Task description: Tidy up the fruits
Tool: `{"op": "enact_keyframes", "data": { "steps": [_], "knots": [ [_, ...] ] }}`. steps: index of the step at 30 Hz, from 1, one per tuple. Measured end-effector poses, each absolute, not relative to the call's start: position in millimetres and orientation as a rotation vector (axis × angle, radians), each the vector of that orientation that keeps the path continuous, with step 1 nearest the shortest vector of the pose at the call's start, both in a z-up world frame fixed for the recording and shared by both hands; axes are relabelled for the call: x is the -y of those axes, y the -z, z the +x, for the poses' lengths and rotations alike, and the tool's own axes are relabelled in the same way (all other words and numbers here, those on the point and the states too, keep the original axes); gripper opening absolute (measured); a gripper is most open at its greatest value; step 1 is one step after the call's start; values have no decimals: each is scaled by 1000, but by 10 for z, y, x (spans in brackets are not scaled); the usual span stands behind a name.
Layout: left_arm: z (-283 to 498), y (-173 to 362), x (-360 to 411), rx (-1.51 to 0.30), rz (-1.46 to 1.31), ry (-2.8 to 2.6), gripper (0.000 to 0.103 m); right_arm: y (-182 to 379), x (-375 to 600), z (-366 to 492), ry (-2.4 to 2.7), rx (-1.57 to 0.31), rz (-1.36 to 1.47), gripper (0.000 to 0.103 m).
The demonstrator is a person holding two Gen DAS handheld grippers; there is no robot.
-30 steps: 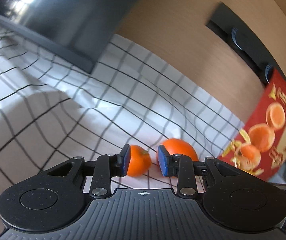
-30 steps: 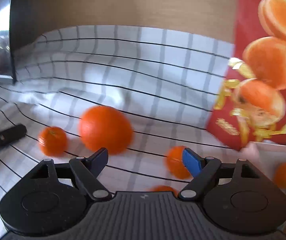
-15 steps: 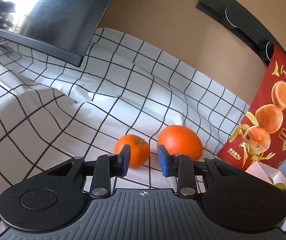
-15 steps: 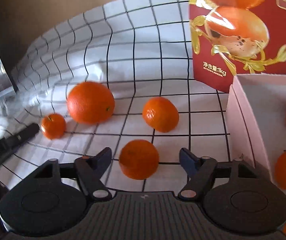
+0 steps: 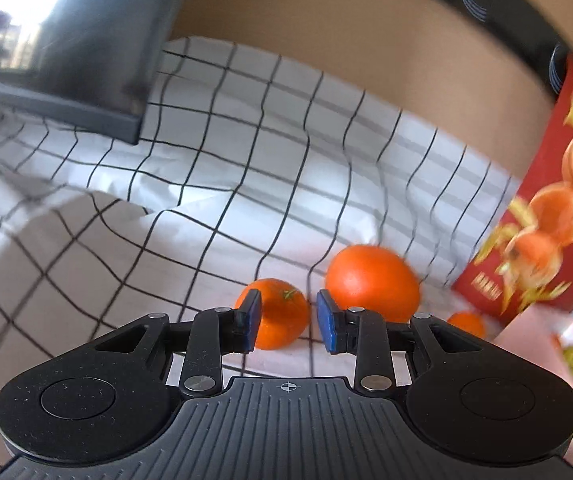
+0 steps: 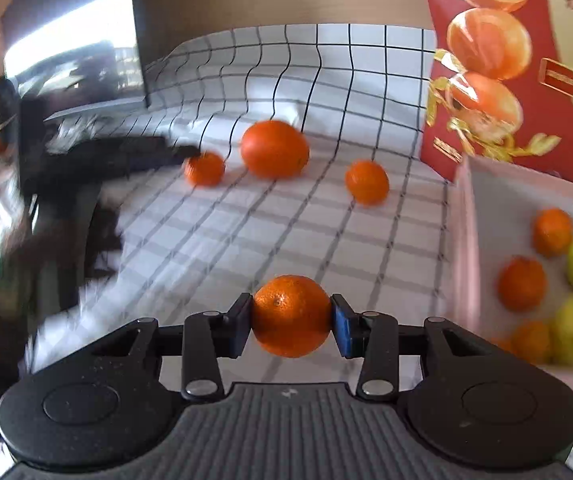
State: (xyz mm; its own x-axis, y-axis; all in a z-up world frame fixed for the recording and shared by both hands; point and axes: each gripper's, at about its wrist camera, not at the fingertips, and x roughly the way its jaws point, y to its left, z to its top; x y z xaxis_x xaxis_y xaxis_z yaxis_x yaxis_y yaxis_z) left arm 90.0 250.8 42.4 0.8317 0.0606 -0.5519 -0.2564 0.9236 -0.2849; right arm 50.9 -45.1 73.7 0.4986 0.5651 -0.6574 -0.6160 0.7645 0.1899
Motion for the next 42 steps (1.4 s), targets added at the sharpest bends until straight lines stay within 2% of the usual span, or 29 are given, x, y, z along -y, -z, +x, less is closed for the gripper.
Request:
{"op": "enact_keyframes", "data": {
  "steps": [3,7,8,13,18,20,21,26,33,42],
  "knots": [
    [1083,-476,-2380,-646,-238,-224,34,-712,638,305,-712,-766,-115,41],
    [1277,-463,-2238,-712,-118,-275,51,-740,813,203,-698,-778,-124,41],
    [1311,-457,-2218,-727,-94,-289,52,-765,860,185,-696,-777,-121,41],
    [1471,-384,-2201,-801,1,-376,55,-869,1022,111,-672,-738,-137,41],
    [1505,-259,-2409,-830,-43,-407,57,-849,1080,130,-655,-740,-135,41],
    [1479,-246,-2493,-822,-75,-401,55,-825,1093,141,-652,-748,-135,41],
    [1445,-254,-2541,-810,-93,-396,51,-813,1094,144,-650,-751,-137,41],
    [1191,-324,-2585,-784,-183,-280,51,-796,1110,171,-634,-754,-136,41],
    [384,-543,-1754,-676,-88,-52,51,-736,1206,155,-609,-761,-123,41],
    [-302,-459,-491,-748,38,260,51,-525,1311,95,-563,-788,-146,41]
  ]
}}
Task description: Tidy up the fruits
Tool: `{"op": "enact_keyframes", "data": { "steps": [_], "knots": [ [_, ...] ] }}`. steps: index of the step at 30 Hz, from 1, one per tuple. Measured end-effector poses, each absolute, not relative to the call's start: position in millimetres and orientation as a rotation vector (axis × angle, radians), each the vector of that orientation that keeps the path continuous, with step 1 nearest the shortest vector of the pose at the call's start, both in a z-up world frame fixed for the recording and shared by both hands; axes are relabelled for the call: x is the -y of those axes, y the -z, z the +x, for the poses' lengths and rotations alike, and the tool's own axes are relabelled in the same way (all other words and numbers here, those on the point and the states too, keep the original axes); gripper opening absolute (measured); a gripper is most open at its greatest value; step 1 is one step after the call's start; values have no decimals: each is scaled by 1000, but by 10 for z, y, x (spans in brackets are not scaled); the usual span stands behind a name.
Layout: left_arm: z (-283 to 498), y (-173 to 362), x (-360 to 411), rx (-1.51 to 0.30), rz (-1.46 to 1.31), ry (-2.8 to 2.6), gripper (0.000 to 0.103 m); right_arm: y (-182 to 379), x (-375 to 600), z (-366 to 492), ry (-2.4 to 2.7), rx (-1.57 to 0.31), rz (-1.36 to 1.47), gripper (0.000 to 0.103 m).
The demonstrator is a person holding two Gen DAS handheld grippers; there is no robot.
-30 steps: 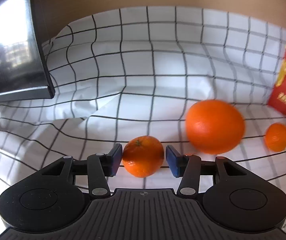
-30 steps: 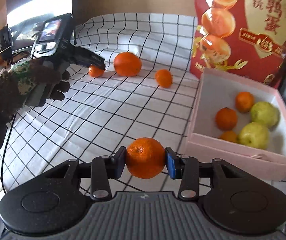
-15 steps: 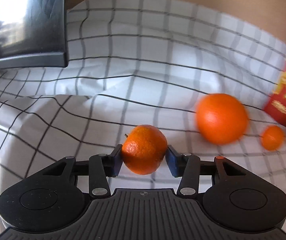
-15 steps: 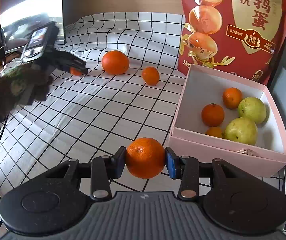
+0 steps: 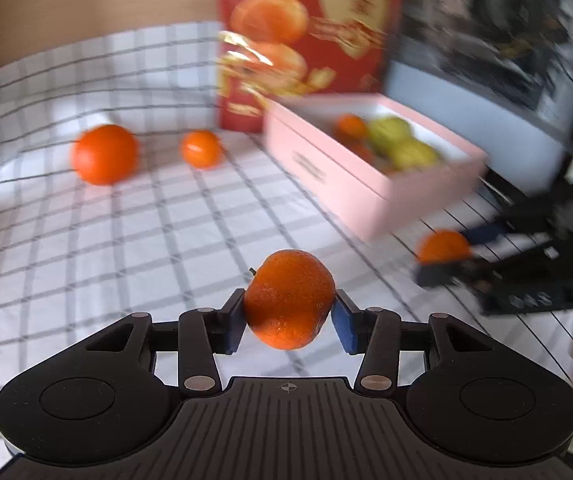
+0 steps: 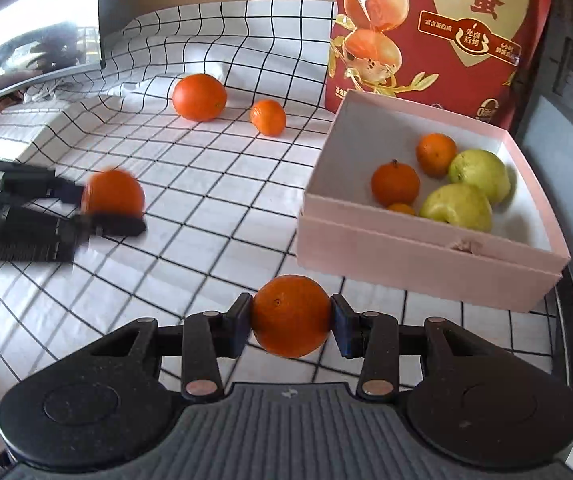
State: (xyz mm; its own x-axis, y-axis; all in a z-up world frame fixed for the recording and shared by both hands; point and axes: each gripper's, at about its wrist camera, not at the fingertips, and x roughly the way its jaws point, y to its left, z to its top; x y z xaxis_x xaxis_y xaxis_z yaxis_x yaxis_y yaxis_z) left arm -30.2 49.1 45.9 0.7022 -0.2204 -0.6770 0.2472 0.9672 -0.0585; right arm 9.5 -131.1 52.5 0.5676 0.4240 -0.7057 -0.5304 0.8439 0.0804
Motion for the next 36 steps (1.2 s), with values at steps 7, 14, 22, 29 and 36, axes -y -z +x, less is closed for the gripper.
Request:
{"op": "enact_keyframes", "data": {
  "steps": [7,14,22,29,36],
  "knots": [
    [-316,-345,-148,-810,74,299,51,-416,1465,-6,-576,-785,-173,41],
    [-313,-285,-106,-829,64,311,51,-380,1588,-90,-559,-755,-197,51],
    [-368,-326,-194,-814,31,321,51,-319,1715,-119,-500,-754,-238,71],
    [-312,-299,-339,-824,-26,275,51,-314,1786,-113,-579,-741,-134,72],
    [-349,-310,-338,-830,-18,289,51,-262,1627,-73,-563,-718,-168,50]
  ]
}}
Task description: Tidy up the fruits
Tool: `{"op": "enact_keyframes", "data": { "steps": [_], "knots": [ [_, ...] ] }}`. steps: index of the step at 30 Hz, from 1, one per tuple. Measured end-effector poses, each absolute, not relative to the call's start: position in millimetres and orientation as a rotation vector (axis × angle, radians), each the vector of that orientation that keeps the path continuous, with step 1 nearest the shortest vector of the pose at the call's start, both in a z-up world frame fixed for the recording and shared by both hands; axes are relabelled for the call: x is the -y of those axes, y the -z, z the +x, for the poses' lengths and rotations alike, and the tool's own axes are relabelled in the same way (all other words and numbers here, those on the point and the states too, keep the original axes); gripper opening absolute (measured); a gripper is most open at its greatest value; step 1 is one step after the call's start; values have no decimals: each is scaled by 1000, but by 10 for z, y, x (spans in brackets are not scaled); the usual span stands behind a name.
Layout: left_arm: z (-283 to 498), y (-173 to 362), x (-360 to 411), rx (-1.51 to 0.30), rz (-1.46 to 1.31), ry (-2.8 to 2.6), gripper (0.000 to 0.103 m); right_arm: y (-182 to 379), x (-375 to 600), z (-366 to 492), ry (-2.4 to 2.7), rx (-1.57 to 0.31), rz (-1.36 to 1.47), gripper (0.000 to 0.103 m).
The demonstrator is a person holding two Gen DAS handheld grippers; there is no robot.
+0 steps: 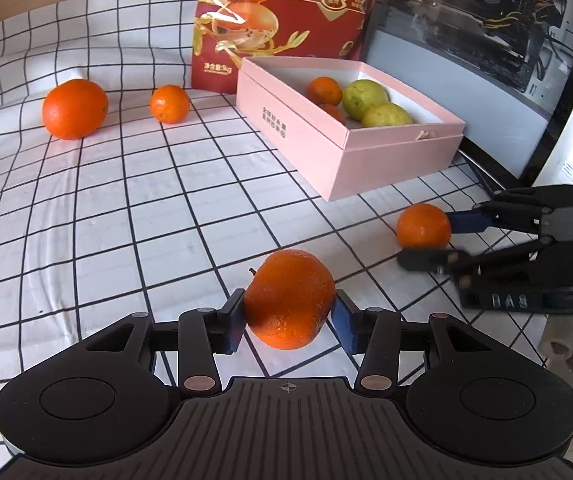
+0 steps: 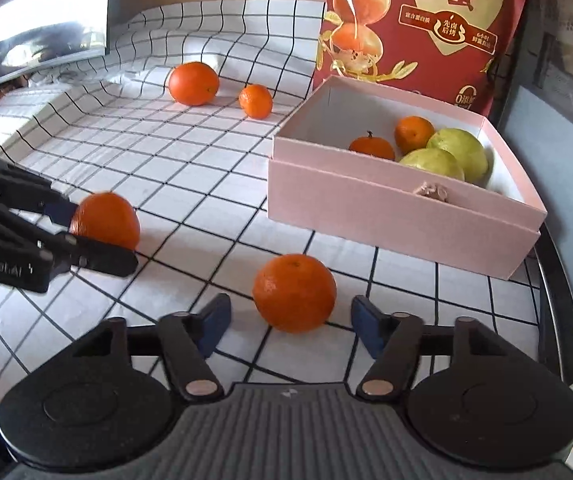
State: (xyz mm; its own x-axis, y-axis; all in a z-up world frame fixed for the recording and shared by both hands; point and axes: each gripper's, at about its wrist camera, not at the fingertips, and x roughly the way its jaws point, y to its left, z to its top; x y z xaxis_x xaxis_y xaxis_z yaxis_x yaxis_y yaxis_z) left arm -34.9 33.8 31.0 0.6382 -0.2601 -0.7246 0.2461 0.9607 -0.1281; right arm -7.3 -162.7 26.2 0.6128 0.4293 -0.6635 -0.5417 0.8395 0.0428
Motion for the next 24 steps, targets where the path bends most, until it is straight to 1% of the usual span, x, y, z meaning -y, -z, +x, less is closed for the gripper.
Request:
{"op": "enact_keyframes", "data": {
  "steps": [1,5,7,13,16,18,20,24],
  "knots": [
    [-340,-319,-332,-832,-20,290,51,-273,1630,-60,-559,-722,-165,42],
    [-248,-509,-260,-817,-19,306,51,-434,1705,24,-542,-720,-115,41],
    [-166,-722,-199,-773,10,308,51,-623,1760,78,-526,-690,-91,41],
    [331,-1427,-104,-654,-83,317,51,-1642,1955,334,-452,-515,-6,41],
    [640,-1657,-53,-598,-88,277,51,-2078,1937,469,-355,-385,-60,41],
    [831,-1703,-33,-583,-93,269,51,-2294,1935,592,-304,-335,-69,41],
    [982,-1644,-58,-592,-138,261,51,-2402,1950,733,-278,-329,-52,41],
    [1113,-1374,-176,-602,-217,260,51,-2284,1886,903,-219,-348,-87,41]
  ]
}}
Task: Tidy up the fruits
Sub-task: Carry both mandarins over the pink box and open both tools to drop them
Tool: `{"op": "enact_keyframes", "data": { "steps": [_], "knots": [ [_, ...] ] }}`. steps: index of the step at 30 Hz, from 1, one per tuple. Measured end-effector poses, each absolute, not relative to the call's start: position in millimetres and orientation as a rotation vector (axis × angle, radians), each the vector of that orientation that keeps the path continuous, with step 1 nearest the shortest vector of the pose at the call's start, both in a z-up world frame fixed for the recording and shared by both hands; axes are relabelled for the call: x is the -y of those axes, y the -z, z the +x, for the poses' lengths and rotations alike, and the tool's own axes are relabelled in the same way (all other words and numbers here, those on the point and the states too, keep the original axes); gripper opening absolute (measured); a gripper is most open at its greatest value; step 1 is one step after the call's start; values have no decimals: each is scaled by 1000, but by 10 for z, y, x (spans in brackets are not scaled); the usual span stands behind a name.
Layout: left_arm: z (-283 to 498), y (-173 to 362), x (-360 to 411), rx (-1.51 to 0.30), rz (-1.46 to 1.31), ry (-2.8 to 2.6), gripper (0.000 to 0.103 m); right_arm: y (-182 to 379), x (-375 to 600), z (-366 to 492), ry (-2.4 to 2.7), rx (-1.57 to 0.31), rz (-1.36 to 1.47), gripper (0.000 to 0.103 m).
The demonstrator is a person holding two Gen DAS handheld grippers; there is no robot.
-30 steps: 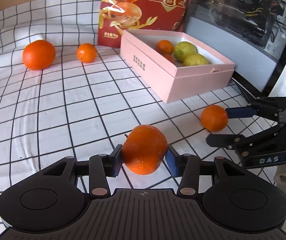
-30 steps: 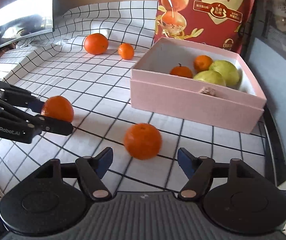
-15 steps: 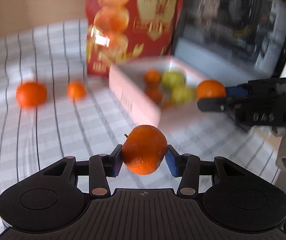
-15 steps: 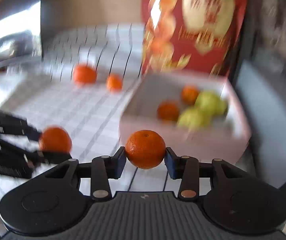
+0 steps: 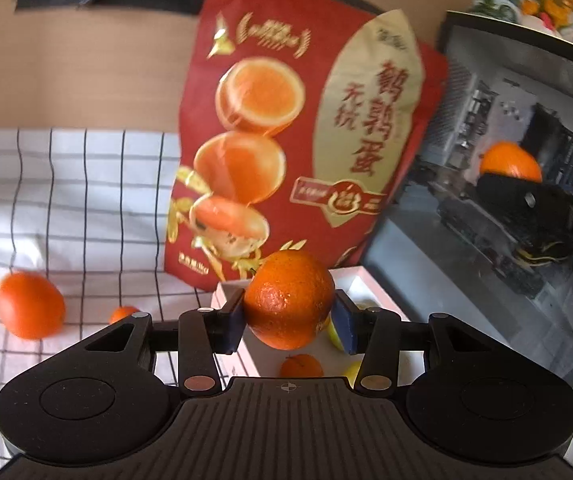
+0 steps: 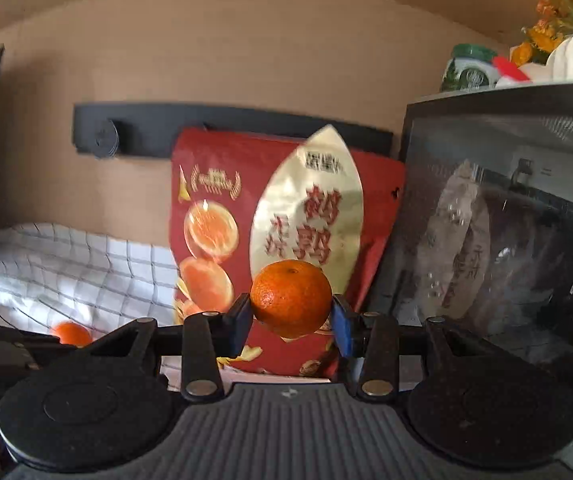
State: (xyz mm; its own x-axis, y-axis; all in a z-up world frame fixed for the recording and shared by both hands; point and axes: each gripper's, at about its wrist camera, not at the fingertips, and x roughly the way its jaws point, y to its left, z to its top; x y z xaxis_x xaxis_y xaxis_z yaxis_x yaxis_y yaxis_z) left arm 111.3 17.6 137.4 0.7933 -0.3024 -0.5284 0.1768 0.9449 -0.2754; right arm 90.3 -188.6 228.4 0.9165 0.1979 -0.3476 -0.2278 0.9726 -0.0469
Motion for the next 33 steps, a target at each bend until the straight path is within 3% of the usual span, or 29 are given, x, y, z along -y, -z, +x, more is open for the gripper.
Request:
{"op": "enact_keyframes", "data": {
  "steps": [13,22,33],
  "knots": [
    [1908,-1032,-181,-927,-212,372,51,-1390,2023,1413,-328,-716,-52,41],
    [2191,-809,245,-947,-85,389,50,-998,2011,1358,-399,-809,-116,41],
    [2176,-799,10,-905,-142,434,51,-847,1707,1543,-476,-845,-131,42]
  ]
}}
